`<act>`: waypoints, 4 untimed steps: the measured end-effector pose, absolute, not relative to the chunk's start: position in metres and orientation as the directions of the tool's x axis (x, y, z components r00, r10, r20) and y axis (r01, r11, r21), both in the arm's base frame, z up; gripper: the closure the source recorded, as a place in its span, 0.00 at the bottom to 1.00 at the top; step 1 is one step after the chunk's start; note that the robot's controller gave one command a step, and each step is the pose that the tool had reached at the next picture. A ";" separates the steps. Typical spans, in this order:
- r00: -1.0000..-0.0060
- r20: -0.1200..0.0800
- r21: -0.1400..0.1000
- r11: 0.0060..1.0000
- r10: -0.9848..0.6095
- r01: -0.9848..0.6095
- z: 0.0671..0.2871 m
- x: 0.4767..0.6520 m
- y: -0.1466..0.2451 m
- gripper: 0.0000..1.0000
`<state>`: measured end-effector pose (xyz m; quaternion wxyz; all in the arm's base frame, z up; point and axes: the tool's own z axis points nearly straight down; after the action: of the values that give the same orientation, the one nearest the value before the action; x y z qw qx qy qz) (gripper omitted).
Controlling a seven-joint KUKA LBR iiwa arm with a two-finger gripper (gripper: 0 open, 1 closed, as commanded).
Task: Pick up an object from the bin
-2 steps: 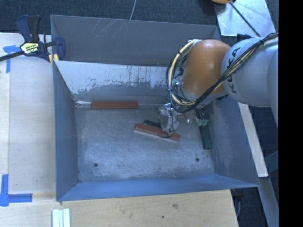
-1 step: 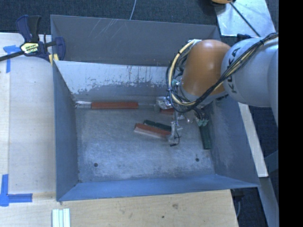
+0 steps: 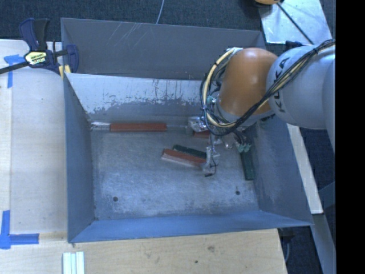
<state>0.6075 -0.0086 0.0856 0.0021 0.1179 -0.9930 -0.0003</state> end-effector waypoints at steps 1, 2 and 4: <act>-0.972 0.005 0.002 0.972 -0.233 -0.233 0.087 0.603 -0.009 0.00; -0.967 -0.007 -0.003 0.967 -0.256 -0.256 0.125 0.568 -0.019 0.00; -0.980 -0.020 -0.002 0.980 -0.198 -0.198 0.078 0.557 0.016 1.00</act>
Offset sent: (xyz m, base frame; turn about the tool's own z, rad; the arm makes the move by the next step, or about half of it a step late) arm -0.0028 -0.0249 0.0148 -0.0913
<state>0.5574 0.0155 0.0778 -0.0101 0.0997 -0.9950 0.0001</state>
